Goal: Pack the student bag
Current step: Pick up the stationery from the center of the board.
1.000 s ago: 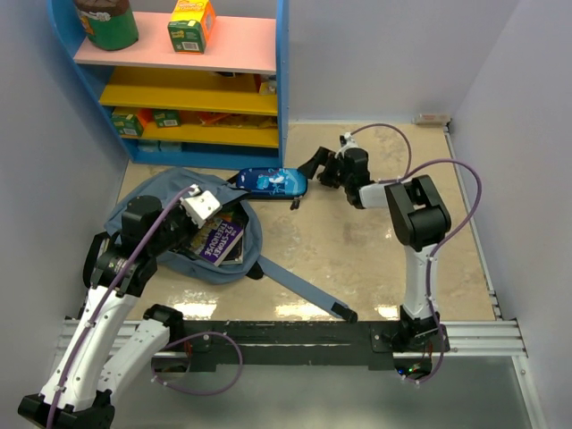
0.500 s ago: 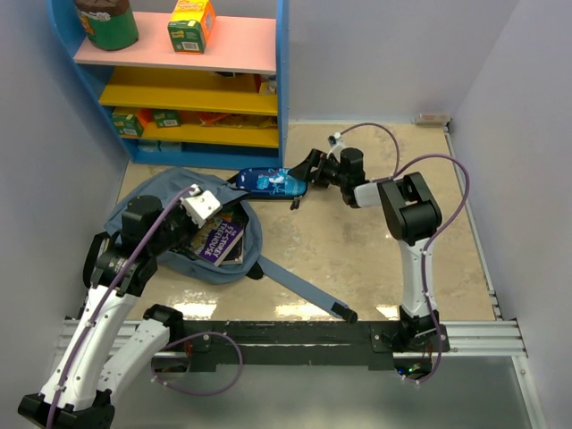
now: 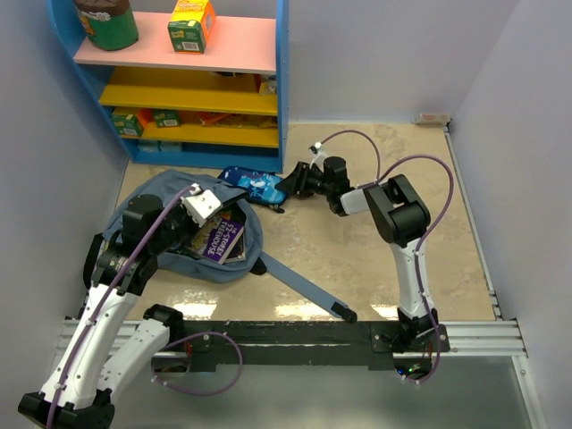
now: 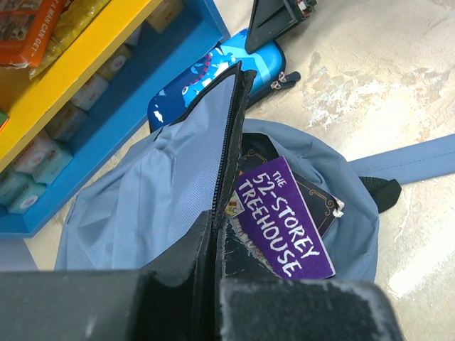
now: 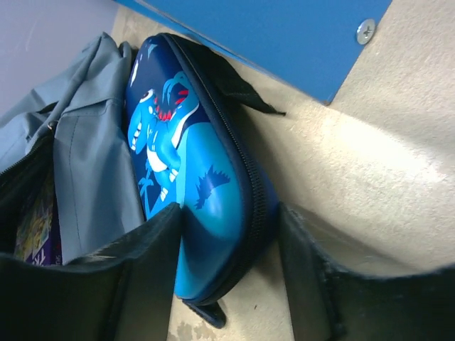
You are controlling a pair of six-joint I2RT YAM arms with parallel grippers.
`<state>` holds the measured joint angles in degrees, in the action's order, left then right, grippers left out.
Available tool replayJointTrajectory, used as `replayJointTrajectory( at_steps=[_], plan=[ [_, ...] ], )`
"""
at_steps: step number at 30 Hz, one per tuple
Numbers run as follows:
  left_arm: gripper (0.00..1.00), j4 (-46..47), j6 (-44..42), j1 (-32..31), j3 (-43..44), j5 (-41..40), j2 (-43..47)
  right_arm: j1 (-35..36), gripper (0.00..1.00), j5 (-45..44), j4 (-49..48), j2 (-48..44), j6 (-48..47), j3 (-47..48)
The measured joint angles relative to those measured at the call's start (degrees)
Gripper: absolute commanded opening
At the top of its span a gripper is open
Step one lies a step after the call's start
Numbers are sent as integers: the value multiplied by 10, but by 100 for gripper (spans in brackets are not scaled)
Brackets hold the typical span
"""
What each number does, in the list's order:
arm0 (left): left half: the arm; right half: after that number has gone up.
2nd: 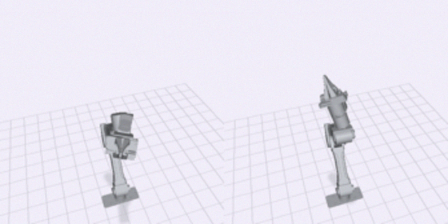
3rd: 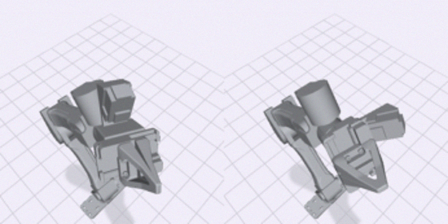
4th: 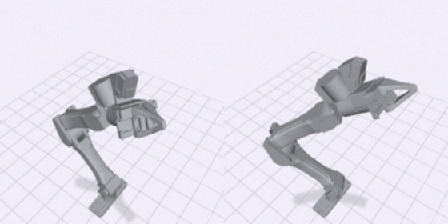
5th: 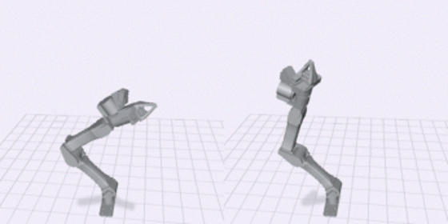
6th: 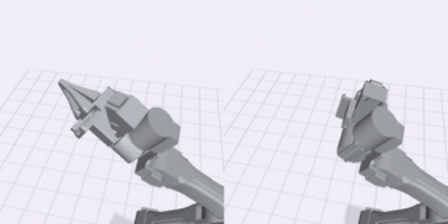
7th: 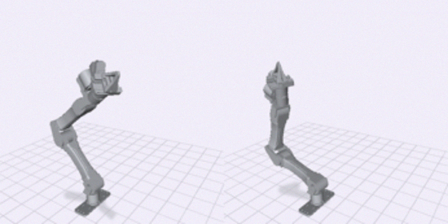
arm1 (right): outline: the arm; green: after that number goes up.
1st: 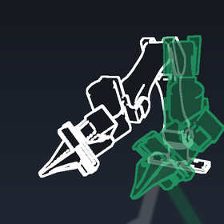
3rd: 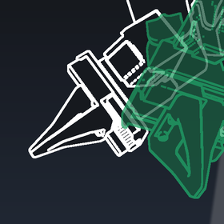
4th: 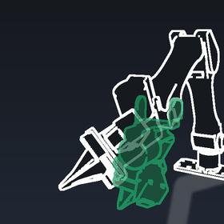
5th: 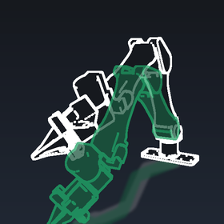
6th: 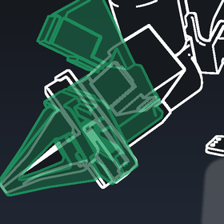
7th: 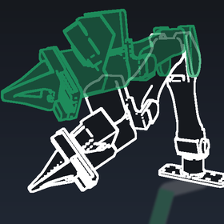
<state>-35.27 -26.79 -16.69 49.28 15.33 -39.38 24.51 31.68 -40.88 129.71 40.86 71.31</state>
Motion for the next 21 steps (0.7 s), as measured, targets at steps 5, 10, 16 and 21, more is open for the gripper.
replayJointTrajectory(
  at_steps=[5, 10, 16, 21],
  plan=[
    [0, 0, 0, 0, 0, 0, 0, -2, 0, -6, -29, 2, 31, -18],
    [0, 0, 0, 0, 0, 0, 2, -2, 0, -11, -80, -16, 65, -78],
    [0, 0, 0, 0, 0, 0, 3, -1, 0, -19, -113, -109, 76, -221],
    [0, 0, 0, 0, 0, 0, 7, -1, 0, -38, -91, -246, 73, -337]
  ],
)
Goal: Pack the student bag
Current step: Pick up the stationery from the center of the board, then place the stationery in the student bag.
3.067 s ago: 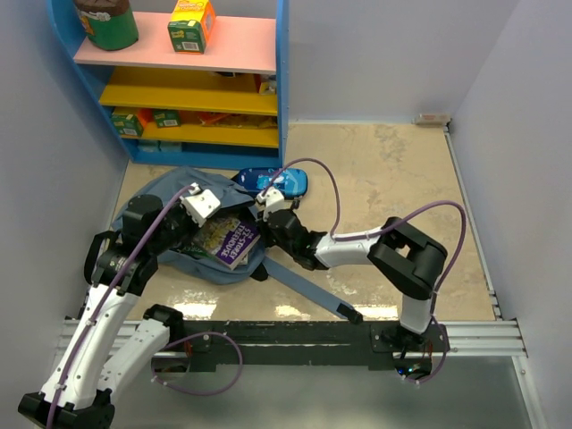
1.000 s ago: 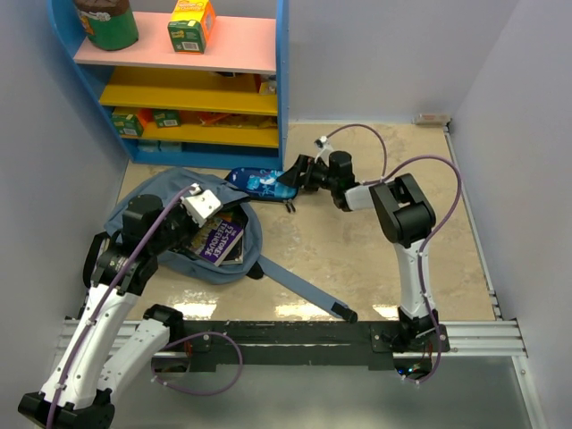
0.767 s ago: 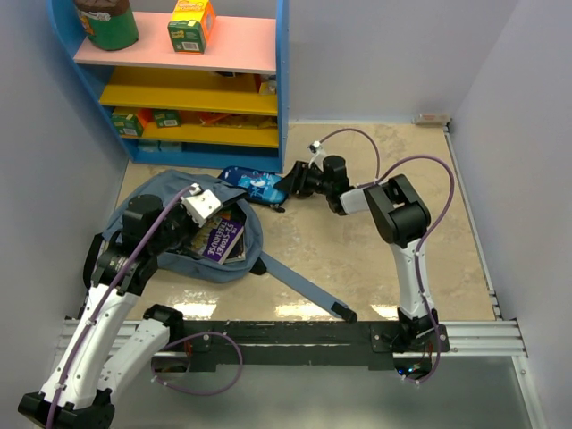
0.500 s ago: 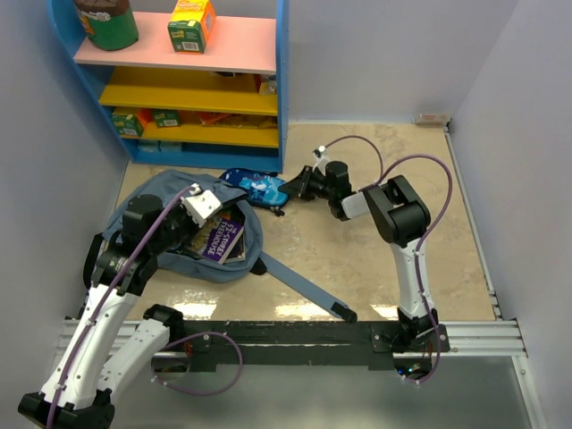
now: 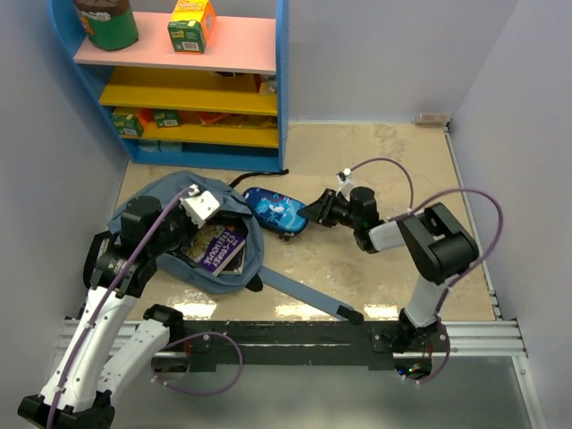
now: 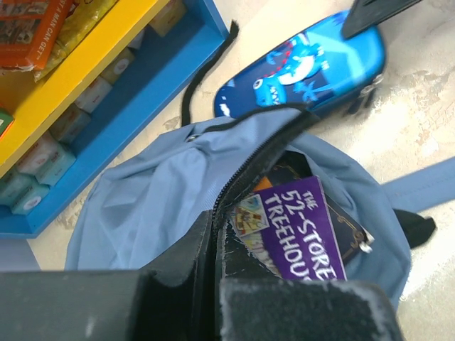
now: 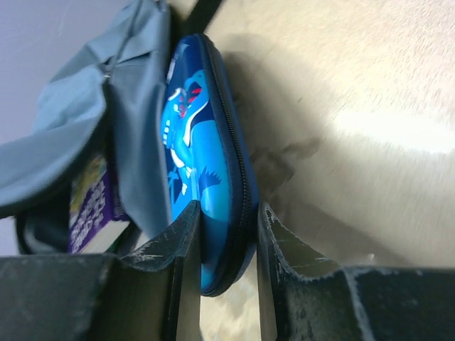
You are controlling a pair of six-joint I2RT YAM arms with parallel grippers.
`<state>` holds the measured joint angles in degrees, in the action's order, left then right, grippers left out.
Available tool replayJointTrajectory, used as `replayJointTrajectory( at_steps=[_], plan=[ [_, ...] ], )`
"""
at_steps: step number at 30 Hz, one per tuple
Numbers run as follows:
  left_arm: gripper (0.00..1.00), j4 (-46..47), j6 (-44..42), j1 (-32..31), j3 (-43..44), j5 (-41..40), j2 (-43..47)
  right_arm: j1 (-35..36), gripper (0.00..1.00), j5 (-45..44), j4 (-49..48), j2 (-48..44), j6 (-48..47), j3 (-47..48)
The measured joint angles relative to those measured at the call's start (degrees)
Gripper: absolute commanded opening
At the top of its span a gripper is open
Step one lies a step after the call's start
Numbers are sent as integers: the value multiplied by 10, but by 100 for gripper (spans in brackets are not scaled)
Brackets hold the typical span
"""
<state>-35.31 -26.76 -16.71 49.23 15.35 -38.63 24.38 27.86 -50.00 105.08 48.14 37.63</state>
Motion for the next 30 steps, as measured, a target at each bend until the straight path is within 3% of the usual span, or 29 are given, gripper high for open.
replayJointTrajectory(
  at_steps=[8, 17, 22, 30],
  plan=[
    [0, 0, 1, -2, -4, -12, 13, -2, 0, -35, 115, -219, -32, -73],
    [0, 50, 17, -2, -19, -92, 53, -7, 0, -37, 212, -449, -34, -118],
    [0, 71, 34, -2, -19, -112, 41, -12, 0, -20, 245, -497, -31, -121],
    [0, 78, 67, -2, -5, -76, 14, 10, 0, 17, 234, -485, 17, -195]
  ],
)
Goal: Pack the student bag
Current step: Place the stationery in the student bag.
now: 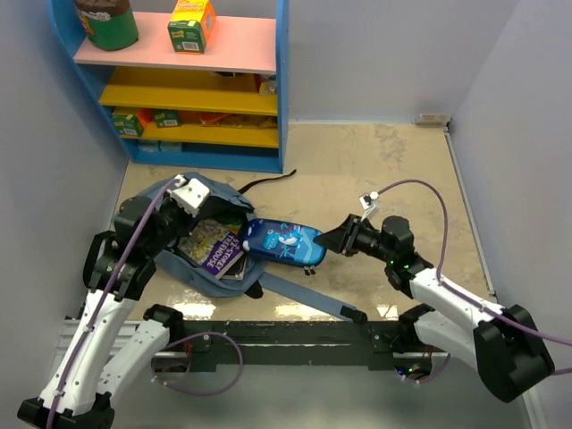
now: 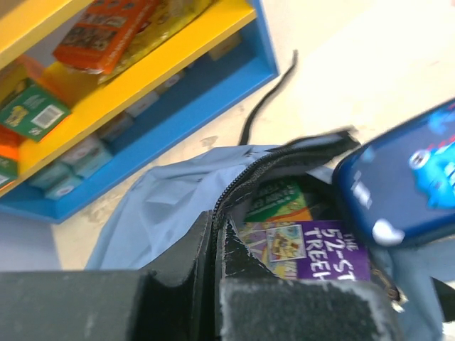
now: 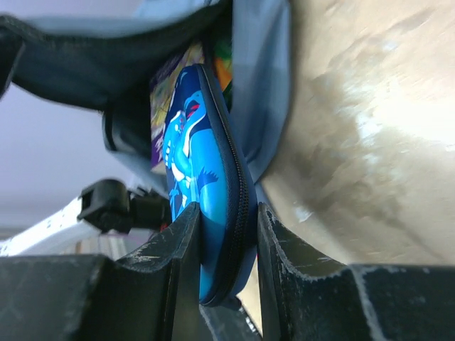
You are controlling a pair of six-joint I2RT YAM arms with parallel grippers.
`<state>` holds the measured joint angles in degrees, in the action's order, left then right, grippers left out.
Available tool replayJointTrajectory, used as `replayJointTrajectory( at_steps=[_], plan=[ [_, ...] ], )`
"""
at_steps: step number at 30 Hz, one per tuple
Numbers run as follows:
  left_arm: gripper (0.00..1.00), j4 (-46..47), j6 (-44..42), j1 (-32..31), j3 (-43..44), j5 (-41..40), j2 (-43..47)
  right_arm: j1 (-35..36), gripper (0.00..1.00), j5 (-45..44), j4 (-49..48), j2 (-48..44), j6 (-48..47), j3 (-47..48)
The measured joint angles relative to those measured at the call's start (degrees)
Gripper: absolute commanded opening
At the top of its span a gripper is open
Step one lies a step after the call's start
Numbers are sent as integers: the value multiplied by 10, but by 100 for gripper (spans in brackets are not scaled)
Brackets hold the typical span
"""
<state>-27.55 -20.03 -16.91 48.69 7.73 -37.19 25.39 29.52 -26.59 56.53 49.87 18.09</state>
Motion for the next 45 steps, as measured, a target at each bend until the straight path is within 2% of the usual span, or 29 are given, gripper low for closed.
replayJointTrajectory(
  at_steps=[8, 13, 19, 25, 27, 30, 31, 33, 34, 35, 37, 39, 40, 42, 43, 45],
  plan=[
    [0, -15, 21, 0, 22, 72, -17, 61, 0, 2, -80, 85, 41, 5],
    [0, -47, 19, 0, 36, 150, -38, 90, 0, -20, -89, 158, 44, 71],
    [0, -77, 24, 0, 59, 229, -74, 176, 0, -122, -106, 303, 54, 201],
    [0, -78, 35, -5, 68, 258, -86, 276, 1, -255, -98, 424, 67, 334],
    [0, -76, 41, -7, 68, 264, -87, 299, 5, -296, -91, 449, 66, 372],
    [0, -73, 46, -9, 69, 268, -89, 330, 24, -350, -84, 484, 64, 422],
    [0, -73, 46, -9, 71, 268, -90, 337, 37, -360, -83, 495, 63, 437],
    [0, -73, 45, -9, 73, 266, -91, 344, 49, -370, -80, 508, 59, 452],
    [0, -74, 45, -9, 74, 266, -91, 346, 59, -376, -81, 510, 56, 453],
    [2, -75, 44, -9, 74, 266, -90, 346, 63, -380, -82, 508, 52, 450],
    [16, -80, 44, -9, 74, 266, -88, 346, 73, -389, -79, 491, 40, 433],
    [23, -82, 41, -10, 74, 268, -82, 343, 77, -395, -71, 449, 20, 393],
    [32, -82, 40, -11, 73, 272, -78, 343, 79, -396, -68, 428, 12, 375],
    [43, -78, 36, -15, 74, 284, -68, 342, 79, -396, -66, 369, -13, 329],
    [54, -77, 33, -16, 74, 289, -65, 343, 79, -396, -62, 340, -23, 310],
    [68, -82, 28, -16, 81, 303, -64, 344, 77, -396, -55, 283, -42, 269]
  ],
)
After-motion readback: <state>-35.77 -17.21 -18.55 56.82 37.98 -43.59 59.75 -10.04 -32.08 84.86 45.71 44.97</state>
